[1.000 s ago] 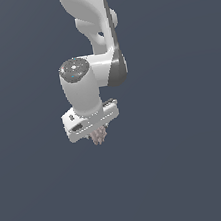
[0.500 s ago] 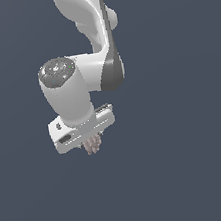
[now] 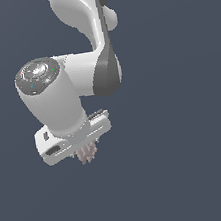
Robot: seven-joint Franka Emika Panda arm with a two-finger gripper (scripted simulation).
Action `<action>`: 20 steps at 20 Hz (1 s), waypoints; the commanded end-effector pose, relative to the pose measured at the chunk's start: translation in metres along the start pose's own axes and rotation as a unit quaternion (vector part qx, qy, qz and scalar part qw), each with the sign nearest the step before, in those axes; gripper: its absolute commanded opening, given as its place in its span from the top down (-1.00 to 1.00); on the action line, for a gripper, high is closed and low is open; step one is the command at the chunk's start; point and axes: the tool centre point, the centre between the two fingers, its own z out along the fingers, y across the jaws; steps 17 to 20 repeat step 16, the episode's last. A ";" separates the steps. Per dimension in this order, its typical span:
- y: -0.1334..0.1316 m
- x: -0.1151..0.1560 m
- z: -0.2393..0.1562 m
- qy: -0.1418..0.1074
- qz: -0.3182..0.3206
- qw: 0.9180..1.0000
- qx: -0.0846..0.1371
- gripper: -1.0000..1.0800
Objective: Pick up the object and move it to a goal position.
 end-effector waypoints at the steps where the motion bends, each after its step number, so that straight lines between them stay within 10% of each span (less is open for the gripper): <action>1: 0.005 0.005 -0.004 0.000 0.000 1.000 0.000 1.00; 20: 0.018 0.016 -0.013 0.000 0.000 1.000 0.000 1.00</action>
